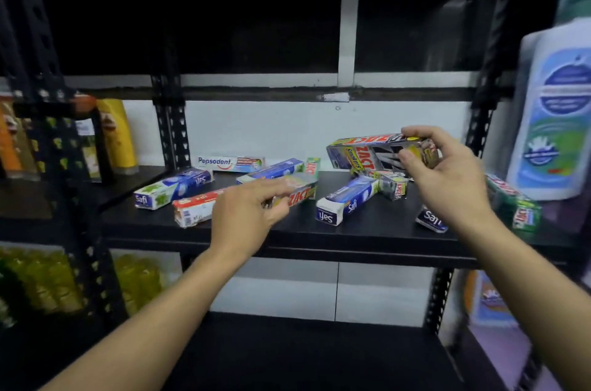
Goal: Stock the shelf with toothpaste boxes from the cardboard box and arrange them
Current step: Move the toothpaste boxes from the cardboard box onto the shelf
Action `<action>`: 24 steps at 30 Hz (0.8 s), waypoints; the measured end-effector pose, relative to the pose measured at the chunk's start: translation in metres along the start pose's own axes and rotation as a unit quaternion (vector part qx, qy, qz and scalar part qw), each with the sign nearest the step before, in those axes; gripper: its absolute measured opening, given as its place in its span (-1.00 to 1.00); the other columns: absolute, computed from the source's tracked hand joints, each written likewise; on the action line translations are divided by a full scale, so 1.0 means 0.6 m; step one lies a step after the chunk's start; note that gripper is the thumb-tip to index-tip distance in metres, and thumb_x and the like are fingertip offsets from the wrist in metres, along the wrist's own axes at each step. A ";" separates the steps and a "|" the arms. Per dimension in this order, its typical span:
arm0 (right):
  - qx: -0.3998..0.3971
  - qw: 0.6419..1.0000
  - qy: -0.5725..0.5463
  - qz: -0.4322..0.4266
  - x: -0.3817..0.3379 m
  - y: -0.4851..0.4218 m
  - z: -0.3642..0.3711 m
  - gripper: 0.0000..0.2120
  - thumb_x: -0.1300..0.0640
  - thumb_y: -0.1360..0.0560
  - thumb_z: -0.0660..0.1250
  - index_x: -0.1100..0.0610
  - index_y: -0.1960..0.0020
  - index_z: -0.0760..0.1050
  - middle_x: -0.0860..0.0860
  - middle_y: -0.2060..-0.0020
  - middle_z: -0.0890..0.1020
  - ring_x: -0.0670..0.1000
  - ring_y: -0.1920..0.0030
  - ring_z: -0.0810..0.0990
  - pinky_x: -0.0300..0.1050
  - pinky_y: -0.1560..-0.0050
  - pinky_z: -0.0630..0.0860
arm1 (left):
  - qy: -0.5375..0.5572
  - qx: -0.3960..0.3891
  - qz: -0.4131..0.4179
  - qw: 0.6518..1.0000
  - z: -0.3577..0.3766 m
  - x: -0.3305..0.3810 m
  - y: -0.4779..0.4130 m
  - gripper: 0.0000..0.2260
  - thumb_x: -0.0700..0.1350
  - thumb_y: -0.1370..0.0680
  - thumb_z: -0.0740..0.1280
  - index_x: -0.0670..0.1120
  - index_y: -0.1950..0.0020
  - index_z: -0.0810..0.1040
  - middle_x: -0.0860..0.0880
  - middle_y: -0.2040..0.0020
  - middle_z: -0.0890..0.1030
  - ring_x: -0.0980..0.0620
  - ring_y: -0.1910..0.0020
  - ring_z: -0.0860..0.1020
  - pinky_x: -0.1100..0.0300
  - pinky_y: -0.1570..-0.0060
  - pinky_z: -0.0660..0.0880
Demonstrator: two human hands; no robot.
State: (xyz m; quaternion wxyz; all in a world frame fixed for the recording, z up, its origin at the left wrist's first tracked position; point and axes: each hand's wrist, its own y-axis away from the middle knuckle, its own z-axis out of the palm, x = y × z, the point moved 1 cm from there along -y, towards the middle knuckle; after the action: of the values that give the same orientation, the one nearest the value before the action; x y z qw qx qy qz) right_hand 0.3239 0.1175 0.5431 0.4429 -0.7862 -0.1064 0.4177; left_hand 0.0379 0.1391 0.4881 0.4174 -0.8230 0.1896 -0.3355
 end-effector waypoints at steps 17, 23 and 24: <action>-0.077 0.979 0.181 -0.049 0.090 -0.070 0.184 -0.69 0.30 -0.45 0.42 0.14 -0.18 0.62 0.08 -0.18 0.63 0.09 -0.19 0.58 -0.26 -0.22 0.34 | -0.145 -0.027 0.012 0.989 0.069 -0.127 -0.073 -0.73 -0.01 -0.60 0.23 0.03 -0.21 0.64 0.07 -0.16 0.67 0.07 -0.20 0.58 0.04 -0.21 0.41; -0.214 0.950 0.226 -0.038 0.109 -0.111 0.247 -0.68 0.25 -0.46 0.37 0.08 -0.19 0.63 0.09 -0.31 0.55 0.10 -0.30 0.53 -0.11 -0.35 0.36 | -0.162 -0.020 0.000 0.987 0.091 -0.163 -0.070 -0.78 -0.06 -0.60 0.31 0.00 -0.21 0.65 0.04 -0.17 0.67 0.03 -0.26 0.55 0.04 -0.23 0.39; -0.257 0.935 0.241 -0.038 0.114 -0.115 0.259 -0.68 0.19 -0.48 0.37 0.04 -0.21 0.62 0.07 -0.33 0.54 0.12 -0.31 0.52 -0.09 -0.35 0.36 | -0.161 -0.017 -0.007 0.987 0.089 -0.163 -0.069 -0.79 -0.06 -0.60 0.31 0.02 -0.18 0.66 0.05 -0.13 0.68 0.03 -0.22 0.57 0.05 -0.20 0.39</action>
State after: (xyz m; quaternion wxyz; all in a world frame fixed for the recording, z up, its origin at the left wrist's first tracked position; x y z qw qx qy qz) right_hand 0.2642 0.2893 0.5186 0.2533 -0.9456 -0.1305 0.1570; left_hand 0.0084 0.2512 0.4606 0.4264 -0.8745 0.1194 -0.1981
